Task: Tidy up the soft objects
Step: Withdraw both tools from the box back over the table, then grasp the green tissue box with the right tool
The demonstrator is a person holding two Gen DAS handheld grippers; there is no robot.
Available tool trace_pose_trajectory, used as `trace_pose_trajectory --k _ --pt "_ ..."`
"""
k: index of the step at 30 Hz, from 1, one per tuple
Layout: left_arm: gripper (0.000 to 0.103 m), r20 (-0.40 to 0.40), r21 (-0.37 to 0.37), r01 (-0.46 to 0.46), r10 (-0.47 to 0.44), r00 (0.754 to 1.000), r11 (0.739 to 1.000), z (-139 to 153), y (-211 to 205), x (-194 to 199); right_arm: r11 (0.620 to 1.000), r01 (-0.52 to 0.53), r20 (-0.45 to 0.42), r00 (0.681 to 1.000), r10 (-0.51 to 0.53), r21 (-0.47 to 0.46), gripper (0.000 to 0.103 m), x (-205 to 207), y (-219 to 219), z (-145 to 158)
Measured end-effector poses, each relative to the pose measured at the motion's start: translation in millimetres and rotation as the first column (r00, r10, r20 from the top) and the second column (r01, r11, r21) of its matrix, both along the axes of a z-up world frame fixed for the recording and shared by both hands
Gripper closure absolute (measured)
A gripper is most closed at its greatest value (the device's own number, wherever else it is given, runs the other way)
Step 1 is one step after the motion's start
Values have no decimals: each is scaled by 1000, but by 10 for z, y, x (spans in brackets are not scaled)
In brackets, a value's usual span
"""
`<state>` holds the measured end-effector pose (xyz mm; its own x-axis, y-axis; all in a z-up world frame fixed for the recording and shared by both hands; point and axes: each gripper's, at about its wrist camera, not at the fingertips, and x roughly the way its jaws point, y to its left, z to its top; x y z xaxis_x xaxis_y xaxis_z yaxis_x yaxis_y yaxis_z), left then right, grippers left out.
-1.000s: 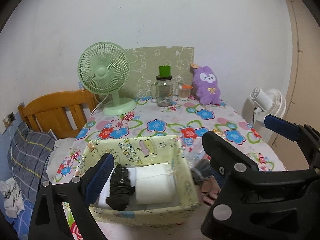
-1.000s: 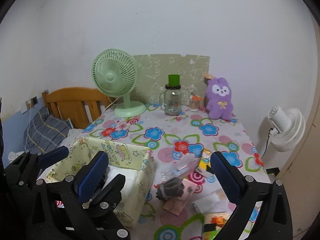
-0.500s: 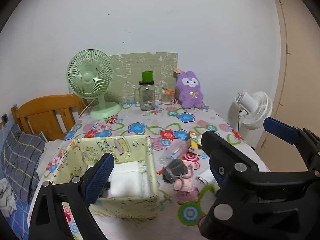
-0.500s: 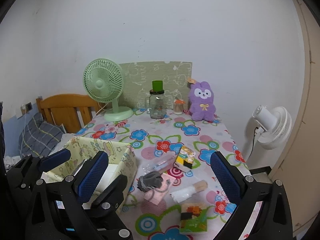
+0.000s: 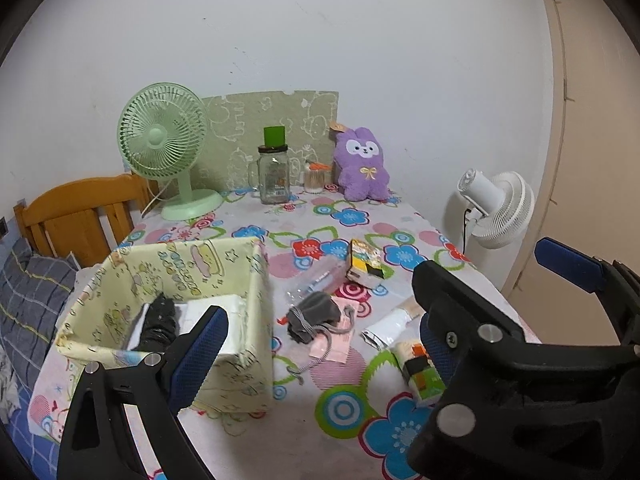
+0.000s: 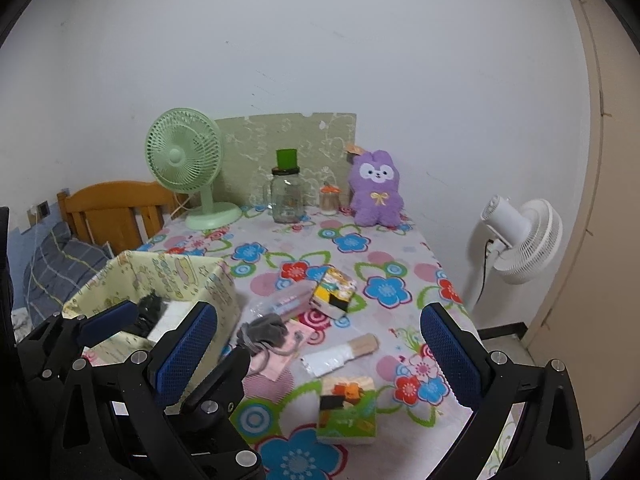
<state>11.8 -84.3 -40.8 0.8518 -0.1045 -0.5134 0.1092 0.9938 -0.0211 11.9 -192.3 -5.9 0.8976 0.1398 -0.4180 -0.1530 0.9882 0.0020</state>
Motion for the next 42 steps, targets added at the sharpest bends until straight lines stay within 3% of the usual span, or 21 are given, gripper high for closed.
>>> trace_pose_trajectory --k 12,27,36,42 --pt "8 -80 18 83 -81 994 996 -340 -336 38 999 27 -75 997 -29 -22 0 124 -151 -391" --pt "16 -210 39 43 -34 977 998 -771 -402 305 998 62 -226 972 -68 -31 2 456 -274 -882" --pt "18 -259 59 34 -18 966 998 -937 -370 377 999 45 -326 944 -50 -21 16 632 -254 -1109" --pt "19 -281 65 47 -27 959 997 -973 -394 414 999 40 -380 924 -35 6 41 709 -264 -1222"
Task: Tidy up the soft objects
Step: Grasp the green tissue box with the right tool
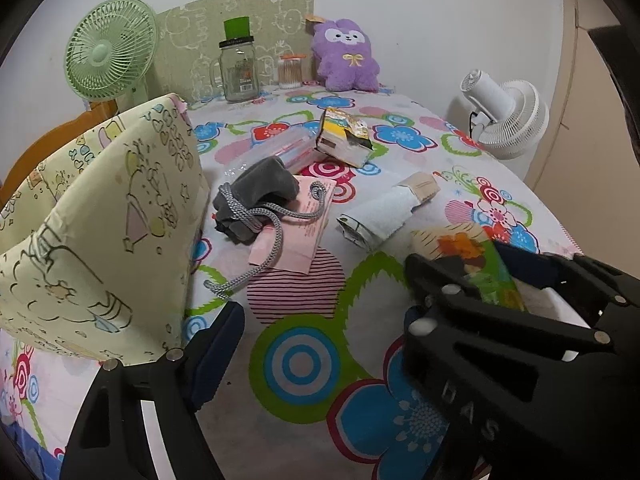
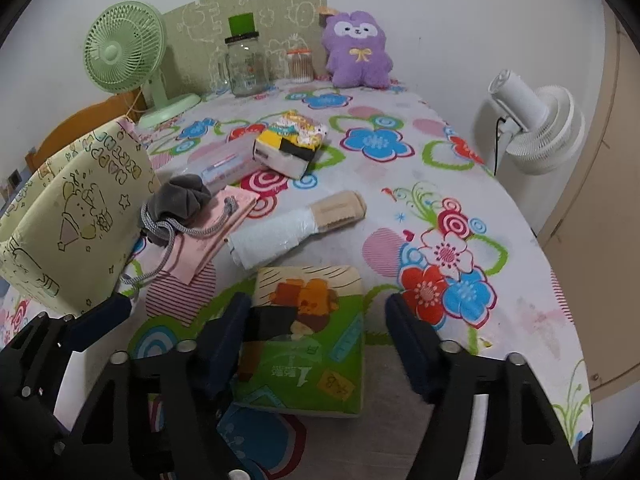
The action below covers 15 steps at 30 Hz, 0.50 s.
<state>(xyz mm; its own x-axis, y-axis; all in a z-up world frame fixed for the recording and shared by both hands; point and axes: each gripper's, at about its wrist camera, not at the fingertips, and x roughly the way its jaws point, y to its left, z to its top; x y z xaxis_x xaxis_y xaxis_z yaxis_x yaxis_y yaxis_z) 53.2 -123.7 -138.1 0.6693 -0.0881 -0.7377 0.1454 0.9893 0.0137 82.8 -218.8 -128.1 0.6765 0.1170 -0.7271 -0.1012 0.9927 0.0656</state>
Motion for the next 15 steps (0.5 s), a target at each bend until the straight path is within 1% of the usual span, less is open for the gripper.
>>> trace_pose_trajectory --k 1,5,10,15 --pt "19 5 -1 1 -1 1000 1000 8 -5 3 1000 3 -4 1000 -3 3 48 8 -3 -8" --pt "19 14 -1 17 -17 1000 1000 41 -56 35 999 23 3 1000 -23 31 52 5 -70 5" --pt "19 23 13 50 -50 998 999 96 -190 132 998 53 20 998 -53 37 53 31 -204 67" --pt "20 45 43 85 -87 995 995 171 -335 265 996 75 44 996 -77 47 53 81 -355 153"
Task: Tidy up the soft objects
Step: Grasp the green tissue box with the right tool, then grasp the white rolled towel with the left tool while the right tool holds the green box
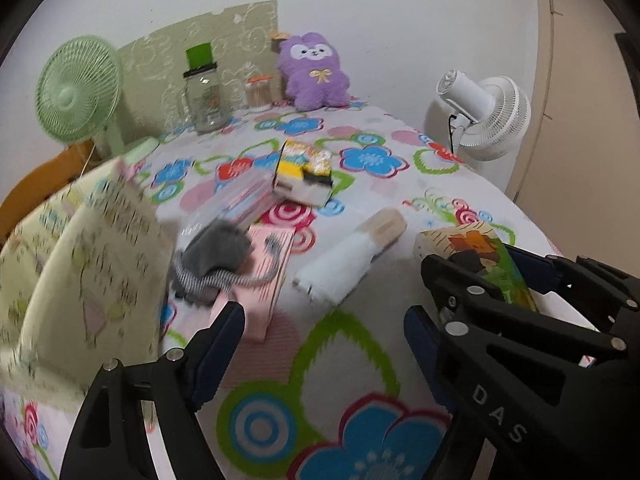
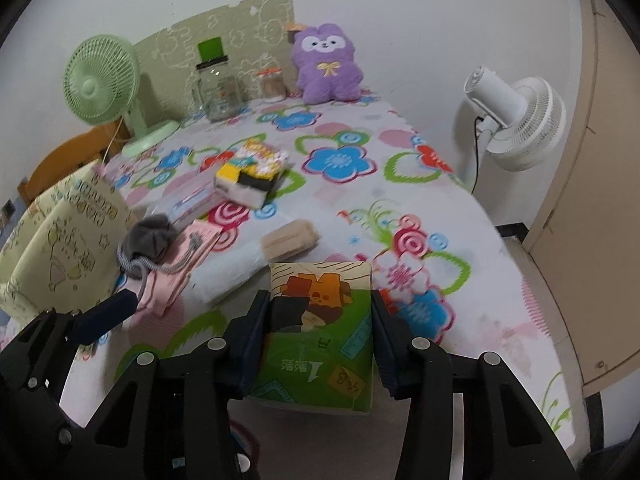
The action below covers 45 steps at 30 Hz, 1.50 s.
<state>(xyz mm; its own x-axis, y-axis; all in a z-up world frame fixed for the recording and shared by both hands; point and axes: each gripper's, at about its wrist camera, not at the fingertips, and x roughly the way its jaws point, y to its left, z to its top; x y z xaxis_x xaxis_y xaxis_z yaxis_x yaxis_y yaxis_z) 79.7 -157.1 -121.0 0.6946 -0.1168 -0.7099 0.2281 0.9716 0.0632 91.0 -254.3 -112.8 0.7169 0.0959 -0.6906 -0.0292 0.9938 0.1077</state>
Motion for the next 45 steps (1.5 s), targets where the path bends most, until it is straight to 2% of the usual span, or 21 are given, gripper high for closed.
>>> trace_pose_trajectory --k 9,19,25,30,33,45 --pt "22 4 12 65 -65 998 998 79 -216 217 1000 16 37 999 -16 7 53 134 -172 117" --pt "35 -93 10 49 -48 994 999 -75 -257 511 999 25 30 999 -26 45 53 298 -291 63" --pt "54 -138 -16 64 -66 988 998 -122 -269 550 998 28 15 999 -29 55 53 354 -330 16" --pt "76 -138 -24 97 -99 985 995 -116 -316 519 998 29 11 1000 -29 56 53 371 -331 4" --pt "81 -129 -5 93 -93 987 996 -110 -332 494 998 29 9 1000 -29 52 53 364 -324 -3" --pt "84 -74 5 85 -85 994 996 89 -290 237 998 39 20 999 -40 41 53 215 -248 101"
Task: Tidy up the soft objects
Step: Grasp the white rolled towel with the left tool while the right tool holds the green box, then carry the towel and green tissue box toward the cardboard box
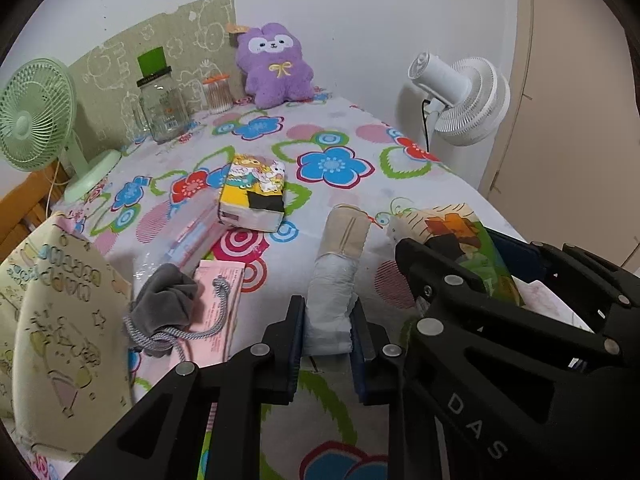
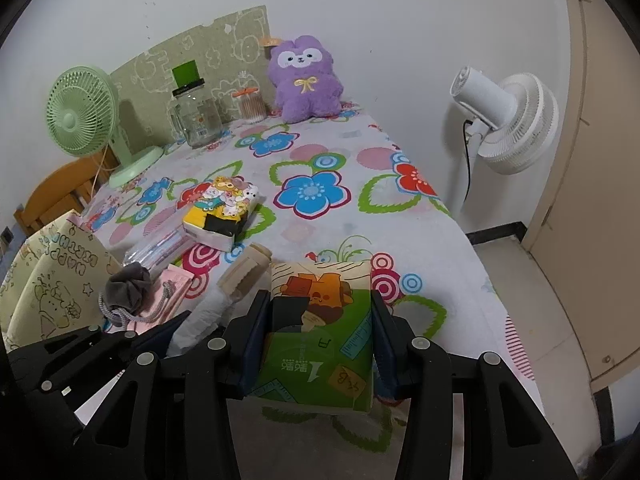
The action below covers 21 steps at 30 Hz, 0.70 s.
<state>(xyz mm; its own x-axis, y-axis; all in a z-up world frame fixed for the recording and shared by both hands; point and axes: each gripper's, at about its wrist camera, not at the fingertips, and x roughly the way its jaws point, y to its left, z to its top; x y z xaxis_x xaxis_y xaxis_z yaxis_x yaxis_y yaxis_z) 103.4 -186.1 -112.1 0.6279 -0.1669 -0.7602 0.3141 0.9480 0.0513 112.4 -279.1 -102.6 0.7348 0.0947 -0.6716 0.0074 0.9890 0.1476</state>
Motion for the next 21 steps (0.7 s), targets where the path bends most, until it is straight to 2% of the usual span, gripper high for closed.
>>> trace_pose_trajectory --k 21 --pt "83 136 -33 -38 42 990 999 553 332 -516 997 -26 118 992 35 -72 53 -513 359 593"
